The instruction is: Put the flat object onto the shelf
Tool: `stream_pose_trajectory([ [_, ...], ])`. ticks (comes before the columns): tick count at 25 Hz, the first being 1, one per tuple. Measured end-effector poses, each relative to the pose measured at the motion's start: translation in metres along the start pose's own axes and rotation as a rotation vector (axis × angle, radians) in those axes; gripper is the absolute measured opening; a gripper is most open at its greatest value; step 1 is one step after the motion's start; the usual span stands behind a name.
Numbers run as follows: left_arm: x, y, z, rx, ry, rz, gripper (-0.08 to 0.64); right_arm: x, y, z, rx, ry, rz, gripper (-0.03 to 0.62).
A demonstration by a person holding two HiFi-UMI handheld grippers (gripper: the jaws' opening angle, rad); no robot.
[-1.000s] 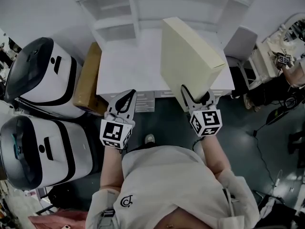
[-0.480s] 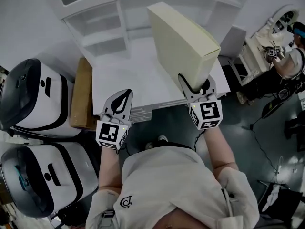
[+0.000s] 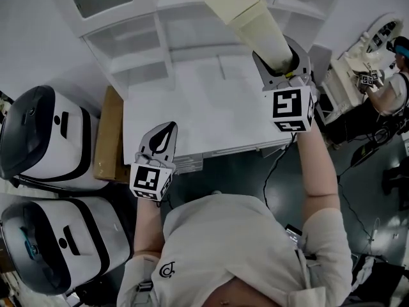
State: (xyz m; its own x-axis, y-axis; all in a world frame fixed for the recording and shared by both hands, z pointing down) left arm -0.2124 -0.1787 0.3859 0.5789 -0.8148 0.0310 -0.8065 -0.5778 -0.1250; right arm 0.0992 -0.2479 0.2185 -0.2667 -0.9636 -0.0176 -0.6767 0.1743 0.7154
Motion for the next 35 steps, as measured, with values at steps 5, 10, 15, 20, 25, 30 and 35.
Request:
stream_pose_trajectory([
  [5, 0.012, 0.005, -0.002, 0.001, 0.006, 0.012, 0.014, 0.044, -0.028, 0.022, -0.292, 0.068, -0.055, 0.278],
  [10, 0.02, 0.012, 0.0, 0.005, 0.003, 0.038, 0.014, 0.091, -0.034, 0.044, -0.532, 0.119, -0.031, 0.279],
  [15, 0.023, 0.02, 0.002, 0.004, -0.007, 0.065, 0.014, 0.132, -0.028, 0.047, -0.663, 0.177, -0.002, 0.282],
  [20, 0.024, 0.024, -0.006, -0.009, 0.026, 0.093, 0.014, 0.166, -0.019, 0.03, -0.728, 0.218, 0.054, 0.282],
  [25, 0.023, 0.033, -0.01, -0.023, 0.04, 0.122, 0.014, 0.188, -0.012, 0.018, -0.77, 0.24, 0.094, 0.288],
  [30, 0.028, 0.035, -0.015, -0.032, 0.05, 0.128, 0.014, 0.211, -0.008, 0.013, -0.736, 0.219, 0.174, 0.308],
  [35, 0.031, 0.035, -0.021, -0.039, 0.07, 0.124, 0.014, 0.239, -0.01, 0.006, -0.677, 0.222, 0.265, 0.332],
])
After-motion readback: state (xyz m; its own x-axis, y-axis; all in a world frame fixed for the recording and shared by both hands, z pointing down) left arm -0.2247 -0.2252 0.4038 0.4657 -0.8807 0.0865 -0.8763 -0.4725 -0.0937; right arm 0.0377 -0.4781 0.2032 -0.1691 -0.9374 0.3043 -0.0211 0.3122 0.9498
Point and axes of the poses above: the fingertips, and each gripper's own axes: x forward along the fingers, y to its left, z out of its top, the point moved 10 cm from there along -x, backward along the fingers, and after that the axes turned 4 degrees about z, right-handed, at the moved point
